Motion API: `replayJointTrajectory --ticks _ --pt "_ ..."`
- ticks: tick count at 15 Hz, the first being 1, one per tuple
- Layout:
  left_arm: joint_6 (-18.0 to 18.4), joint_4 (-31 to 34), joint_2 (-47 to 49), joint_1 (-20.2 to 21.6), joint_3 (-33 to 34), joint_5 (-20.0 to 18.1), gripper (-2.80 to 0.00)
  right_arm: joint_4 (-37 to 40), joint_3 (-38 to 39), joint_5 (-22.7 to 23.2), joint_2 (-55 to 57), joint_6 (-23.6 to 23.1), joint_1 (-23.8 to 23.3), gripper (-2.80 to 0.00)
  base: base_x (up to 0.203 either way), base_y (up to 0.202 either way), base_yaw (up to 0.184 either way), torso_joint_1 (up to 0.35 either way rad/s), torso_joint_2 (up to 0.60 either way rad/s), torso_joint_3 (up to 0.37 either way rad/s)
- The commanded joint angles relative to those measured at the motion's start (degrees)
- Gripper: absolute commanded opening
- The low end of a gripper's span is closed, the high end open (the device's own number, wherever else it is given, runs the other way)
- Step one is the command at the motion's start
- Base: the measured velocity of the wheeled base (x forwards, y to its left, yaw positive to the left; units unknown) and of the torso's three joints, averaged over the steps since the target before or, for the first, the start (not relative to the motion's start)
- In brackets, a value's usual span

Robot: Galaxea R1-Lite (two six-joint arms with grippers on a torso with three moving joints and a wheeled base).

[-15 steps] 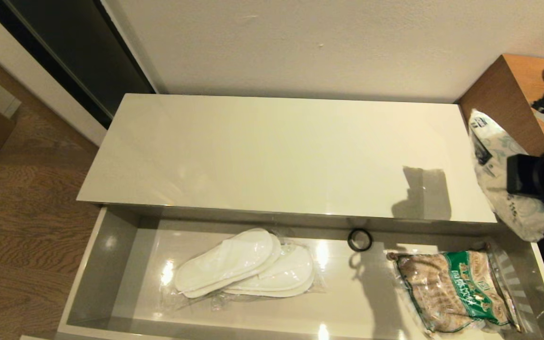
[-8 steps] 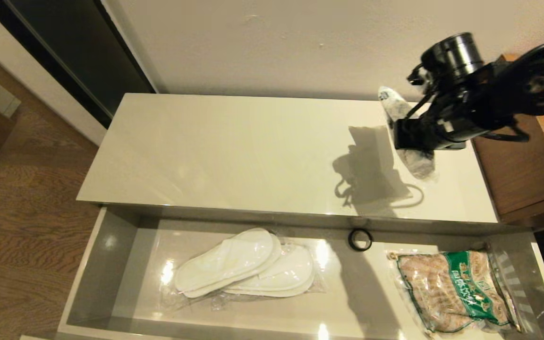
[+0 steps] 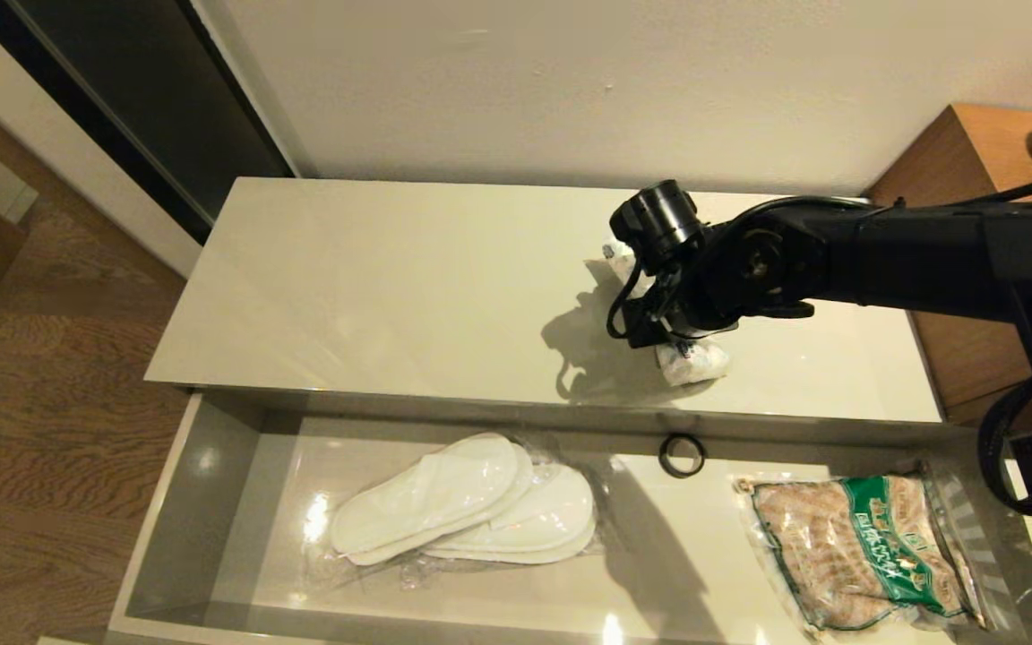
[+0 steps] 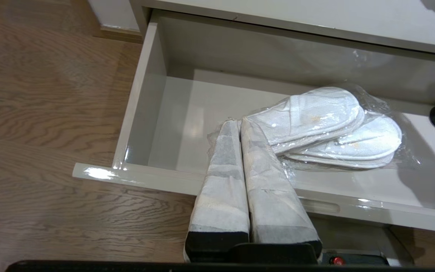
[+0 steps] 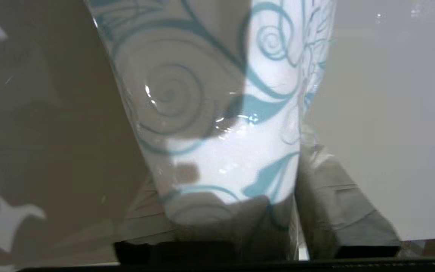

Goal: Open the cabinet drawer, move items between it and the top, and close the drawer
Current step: Place the tissue on the table, then take out the disposable slippers from the drawer

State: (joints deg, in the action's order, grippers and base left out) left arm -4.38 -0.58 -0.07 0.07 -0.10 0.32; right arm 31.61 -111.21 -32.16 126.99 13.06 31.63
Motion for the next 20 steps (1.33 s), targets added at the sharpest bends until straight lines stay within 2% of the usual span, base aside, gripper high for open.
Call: replayJointTrajectory --ticks 1,6,9,13,15,17,20 --pt "-0.02 -0.03 0.07 0.01 0.01 0.03 -2.80 0.38 0.03 0.17 0.59 0.13 0.10 0.00 0.000 0.000 0.000 0.000 0.00 0.000" --pt "-0.07 -0.03 0.07 0.01 0.01 0.03 -2.80 1.53 0.09 0.94 -4.52 0.34 0.23 0.00 0.000 0.000 0.000 0.000 0.00 0.000" --pt "-0.02 -0.03 0.07 0.01 0.01 0.03 -2.80 5.72 0.37 6.08 -9.28 1.02 0.27 0.00 0.000 0.000 0.000 0.000 0.00 0.000" --pt "-0.09 -0.03 0.07 0.01 0.01 0.03 -2.80 10.15 0.61 9.02 -15.19 5.44 0.18 0.00 0.000 0.000 0.000 0.000 0.00 0.000" --pt "-0.11 -0.03 0.07 0.01 0.01 0.03 -2.80 13.16 1.26 10.22 -20.08 9.60 -0.83 0.00 0.000 0.000 0.000 0.000 0.00 0.000" --pt "-0.09 -0.03 0.07 0.01 0.01 0.03 -2.80 15.57 5.61 11.58 -25.41 12.79 -2.69 0.00 0.000 0.000 0.000 0.000 0.00 0.000" --pt "-0.02 -0.03 0.07 0.01 0.01 0.03 -2.80 15.87 18.81 11.89 -36.87 15.77 -5.64 0.00 0.000 0.000 0.000 0.000 0.00 0.000"
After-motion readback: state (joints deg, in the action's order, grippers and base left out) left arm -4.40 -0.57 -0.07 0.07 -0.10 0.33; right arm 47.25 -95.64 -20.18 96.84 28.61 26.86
